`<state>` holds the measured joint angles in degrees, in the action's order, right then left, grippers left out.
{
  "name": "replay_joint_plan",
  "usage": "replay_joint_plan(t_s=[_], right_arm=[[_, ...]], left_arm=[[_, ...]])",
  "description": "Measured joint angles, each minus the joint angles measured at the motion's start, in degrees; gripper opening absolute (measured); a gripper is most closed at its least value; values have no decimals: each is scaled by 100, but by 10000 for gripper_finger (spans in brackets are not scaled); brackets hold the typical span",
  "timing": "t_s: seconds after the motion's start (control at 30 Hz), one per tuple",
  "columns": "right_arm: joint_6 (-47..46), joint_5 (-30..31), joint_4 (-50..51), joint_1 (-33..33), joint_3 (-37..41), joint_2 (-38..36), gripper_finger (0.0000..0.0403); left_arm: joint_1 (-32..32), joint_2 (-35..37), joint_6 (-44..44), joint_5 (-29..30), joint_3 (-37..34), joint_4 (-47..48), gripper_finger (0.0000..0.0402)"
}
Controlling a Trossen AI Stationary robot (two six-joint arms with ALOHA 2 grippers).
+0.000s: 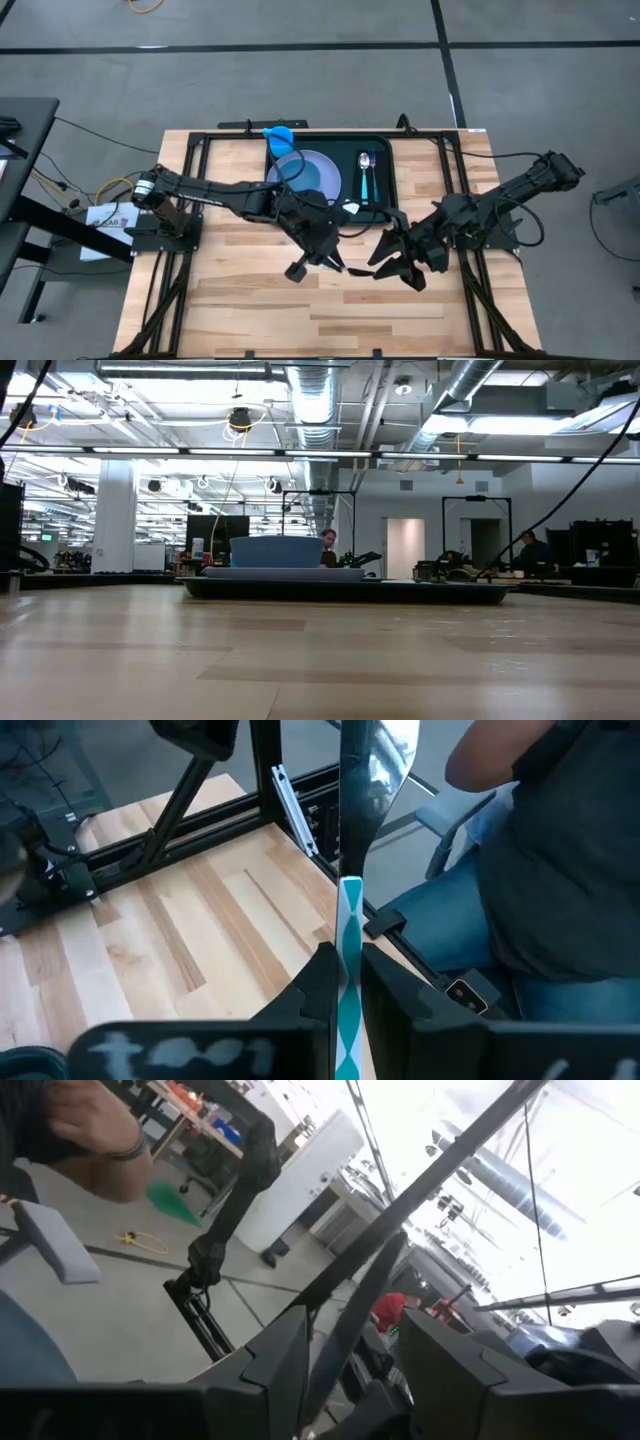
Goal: Set up tray
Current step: Put the blue knife on top of the black napkin to the right of the blue fork on the black tray
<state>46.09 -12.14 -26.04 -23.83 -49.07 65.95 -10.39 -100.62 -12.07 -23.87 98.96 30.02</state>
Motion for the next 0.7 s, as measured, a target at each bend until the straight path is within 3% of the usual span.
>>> replay_joint_plan(t_s=[0.4, 0.7], right_arm=[[-59, 6, 258, 125, -720, 886, 143], [31, 9, 510, 41, -884, 881, 143]], left_arm=[[141, -173, -78, -413, 12, -64, 13], [66, -173, -74, -418, 2, 106, 13]])
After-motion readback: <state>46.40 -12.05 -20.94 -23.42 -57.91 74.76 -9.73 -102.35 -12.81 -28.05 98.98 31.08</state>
